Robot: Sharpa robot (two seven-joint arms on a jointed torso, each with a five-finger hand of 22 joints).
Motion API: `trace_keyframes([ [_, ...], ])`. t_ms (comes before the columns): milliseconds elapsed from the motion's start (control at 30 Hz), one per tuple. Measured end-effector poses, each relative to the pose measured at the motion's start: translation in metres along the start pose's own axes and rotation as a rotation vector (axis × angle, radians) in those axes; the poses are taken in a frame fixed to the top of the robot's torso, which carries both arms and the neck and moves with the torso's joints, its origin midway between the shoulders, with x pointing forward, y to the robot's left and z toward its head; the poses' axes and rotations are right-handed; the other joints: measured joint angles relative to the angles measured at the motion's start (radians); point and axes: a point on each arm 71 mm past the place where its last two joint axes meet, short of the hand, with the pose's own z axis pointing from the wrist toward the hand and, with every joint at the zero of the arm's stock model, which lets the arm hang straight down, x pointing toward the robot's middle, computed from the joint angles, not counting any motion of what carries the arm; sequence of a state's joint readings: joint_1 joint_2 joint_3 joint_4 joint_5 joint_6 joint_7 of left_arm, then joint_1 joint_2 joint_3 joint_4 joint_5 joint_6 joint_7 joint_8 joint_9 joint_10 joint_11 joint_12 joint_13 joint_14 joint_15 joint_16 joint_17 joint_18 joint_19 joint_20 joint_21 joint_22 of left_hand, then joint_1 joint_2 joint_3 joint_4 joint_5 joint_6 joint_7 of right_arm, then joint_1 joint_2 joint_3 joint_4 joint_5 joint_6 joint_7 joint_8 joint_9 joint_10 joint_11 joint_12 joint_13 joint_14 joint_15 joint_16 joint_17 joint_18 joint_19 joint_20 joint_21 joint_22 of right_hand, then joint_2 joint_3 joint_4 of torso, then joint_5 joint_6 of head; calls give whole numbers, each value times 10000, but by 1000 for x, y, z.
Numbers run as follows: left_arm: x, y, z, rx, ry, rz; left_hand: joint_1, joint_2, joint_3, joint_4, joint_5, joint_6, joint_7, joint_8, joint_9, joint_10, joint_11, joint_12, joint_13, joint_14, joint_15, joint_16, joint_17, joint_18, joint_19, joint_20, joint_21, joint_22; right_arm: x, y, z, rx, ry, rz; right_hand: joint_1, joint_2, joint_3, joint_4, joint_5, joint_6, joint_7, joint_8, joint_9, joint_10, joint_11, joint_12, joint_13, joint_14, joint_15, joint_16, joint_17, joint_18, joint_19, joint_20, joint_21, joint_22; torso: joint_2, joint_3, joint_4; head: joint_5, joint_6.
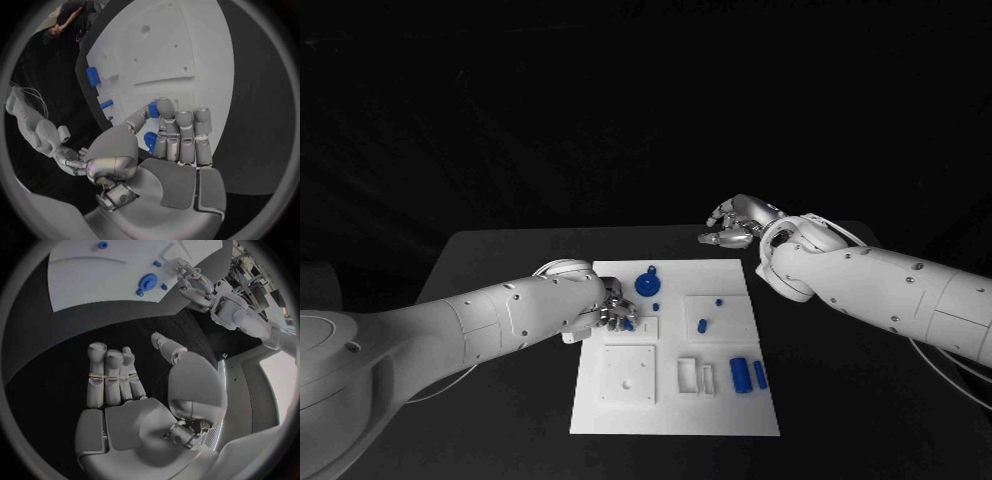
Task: Assemble the parts on the task board
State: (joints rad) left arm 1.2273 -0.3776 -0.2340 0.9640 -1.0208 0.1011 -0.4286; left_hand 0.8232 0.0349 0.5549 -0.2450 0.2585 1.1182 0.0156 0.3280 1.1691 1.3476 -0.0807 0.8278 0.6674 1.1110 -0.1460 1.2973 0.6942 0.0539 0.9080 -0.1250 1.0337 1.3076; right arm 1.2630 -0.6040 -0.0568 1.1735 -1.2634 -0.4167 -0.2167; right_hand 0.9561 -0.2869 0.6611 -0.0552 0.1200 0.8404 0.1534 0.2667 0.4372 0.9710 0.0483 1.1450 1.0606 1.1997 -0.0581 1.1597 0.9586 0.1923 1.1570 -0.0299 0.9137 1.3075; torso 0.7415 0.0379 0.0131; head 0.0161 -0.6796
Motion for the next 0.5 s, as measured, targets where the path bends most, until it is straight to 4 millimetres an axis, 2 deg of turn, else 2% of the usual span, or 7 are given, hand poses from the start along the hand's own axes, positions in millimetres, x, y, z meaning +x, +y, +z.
trace_keyframes([
  [500, 2, -5, 0, 192, -204, -146, 0, 0, -1, -1, 0, 0, 0, -76, 282, 1, 0, 39, -1, 0, 0, 39, -1, 1, 73, -1, 39, -2, 0, 0, 0, -7, 8, 2, 0, 0, 0, 0, 0, 1, -1, 0, 0, -26, -27, 0, -11, 0, 0, 0, 0, 1, -15, 15, 0, -1, 0, 5, 0, 13, 0],
])
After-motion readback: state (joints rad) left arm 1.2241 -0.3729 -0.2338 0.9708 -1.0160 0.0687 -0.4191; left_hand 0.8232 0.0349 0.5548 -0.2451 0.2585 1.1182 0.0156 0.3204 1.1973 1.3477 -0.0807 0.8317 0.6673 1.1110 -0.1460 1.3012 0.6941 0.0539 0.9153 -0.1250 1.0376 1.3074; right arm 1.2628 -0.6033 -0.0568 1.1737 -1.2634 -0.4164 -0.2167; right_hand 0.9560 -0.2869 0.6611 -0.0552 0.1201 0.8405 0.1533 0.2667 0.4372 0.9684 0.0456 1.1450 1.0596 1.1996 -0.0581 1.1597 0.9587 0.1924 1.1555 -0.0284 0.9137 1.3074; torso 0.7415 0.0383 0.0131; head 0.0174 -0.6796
